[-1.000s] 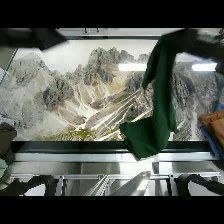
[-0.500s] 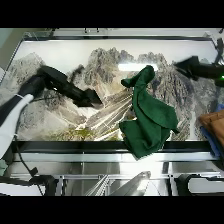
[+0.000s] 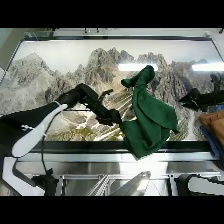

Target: Fold the shirts.

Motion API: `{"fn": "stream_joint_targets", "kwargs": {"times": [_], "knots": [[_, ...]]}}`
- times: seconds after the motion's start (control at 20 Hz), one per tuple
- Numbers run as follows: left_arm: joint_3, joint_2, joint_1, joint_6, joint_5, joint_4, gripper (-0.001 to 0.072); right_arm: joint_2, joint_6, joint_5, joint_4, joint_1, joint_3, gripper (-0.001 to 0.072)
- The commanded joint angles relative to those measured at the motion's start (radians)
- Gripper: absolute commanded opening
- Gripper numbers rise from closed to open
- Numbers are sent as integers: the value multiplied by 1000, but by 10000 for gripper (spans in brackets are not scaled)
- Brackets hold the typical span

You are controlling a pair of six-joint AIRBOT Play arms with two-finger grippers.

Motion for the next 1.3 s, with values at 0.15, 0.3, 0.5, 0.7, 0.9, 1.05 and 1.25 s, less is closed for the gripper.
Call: {"fn": "stream_joint_targets", "kwargs": {"times": [0.15,0.3,0.5,0.7,0.9,1.05,1.25], "knots": [[130,-95,-95,-16,6,-14,109,24,13,37,-26,5,-26,368],[130,-91,-73,-15,42,-14,14,25,56,57,-114,6,-32,545],[129,-63,-21,-15,61,-14,14,24,93,13,-158,10,-134,597],[129,-58,0,-15,70,-5,14,23,31,-4,-108,26,-224,438],[129,-60,3,-27,106,140,429,23,24,-8,-99,45,-226,610],[129,-64,17,-95,55,216,712,23,24,-8,-99,45,-226,609],[130,-129,-1,-81,-27,8,693,23,24,-8,-82,46,-226,595]]}}
